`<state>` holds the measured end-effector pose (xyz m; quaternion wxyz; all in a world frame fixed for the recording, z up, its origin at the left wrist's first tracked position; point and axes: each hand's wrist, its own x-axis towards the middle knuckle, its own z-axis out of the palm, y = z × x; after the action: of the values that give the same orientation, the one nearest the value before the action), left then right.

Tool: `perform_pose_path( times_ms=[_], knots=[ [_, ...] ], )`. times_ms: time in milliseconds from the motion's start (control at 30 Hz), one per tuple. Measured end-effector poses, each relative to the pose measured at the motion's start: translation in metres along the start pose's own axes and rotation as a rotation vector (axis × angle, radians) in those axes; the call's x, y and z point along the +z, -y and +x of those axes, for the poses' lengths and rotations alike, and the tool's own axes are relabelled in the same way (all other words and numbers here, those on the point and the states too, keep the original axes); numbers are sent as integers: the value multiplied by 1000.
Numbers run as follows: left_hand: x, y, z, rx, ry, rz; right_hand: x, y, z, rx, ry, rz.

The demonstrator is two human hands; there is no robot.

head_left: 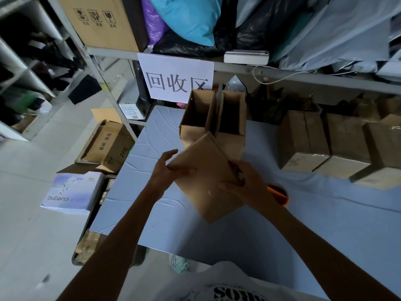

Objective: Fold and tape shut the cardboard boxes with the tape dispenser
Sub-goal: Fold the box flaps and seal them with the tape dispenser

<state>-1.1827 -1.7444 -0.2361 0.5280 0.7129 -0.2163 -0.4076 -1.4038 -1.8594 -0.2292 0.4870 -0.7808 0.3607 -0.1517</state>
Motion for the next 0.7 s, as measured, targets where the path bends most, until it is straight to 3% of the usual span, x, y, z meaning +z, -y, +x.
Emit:
perform_pose_path(
  times_ms=[133, 233, 367, 533, 700],
  knots=[
    [16, 6, -5, 28, -176, -111, 15, -4, -4, 48, 60, 2],
    [26, 16, -3, 15, -115, -75, 27, -14, -10, 100, 129, 20],
    [34, 36, 5, -77, -45, 111, 39, -35, -15, 204, 78, 98],
    [38, 65, -6, -146, -52, 132, 39, -57, -21, 302, 79, 308],
    [53, 59, -9, -70, -78, 515, 41, -66, -20, 448, 168, 326]
  ],
)
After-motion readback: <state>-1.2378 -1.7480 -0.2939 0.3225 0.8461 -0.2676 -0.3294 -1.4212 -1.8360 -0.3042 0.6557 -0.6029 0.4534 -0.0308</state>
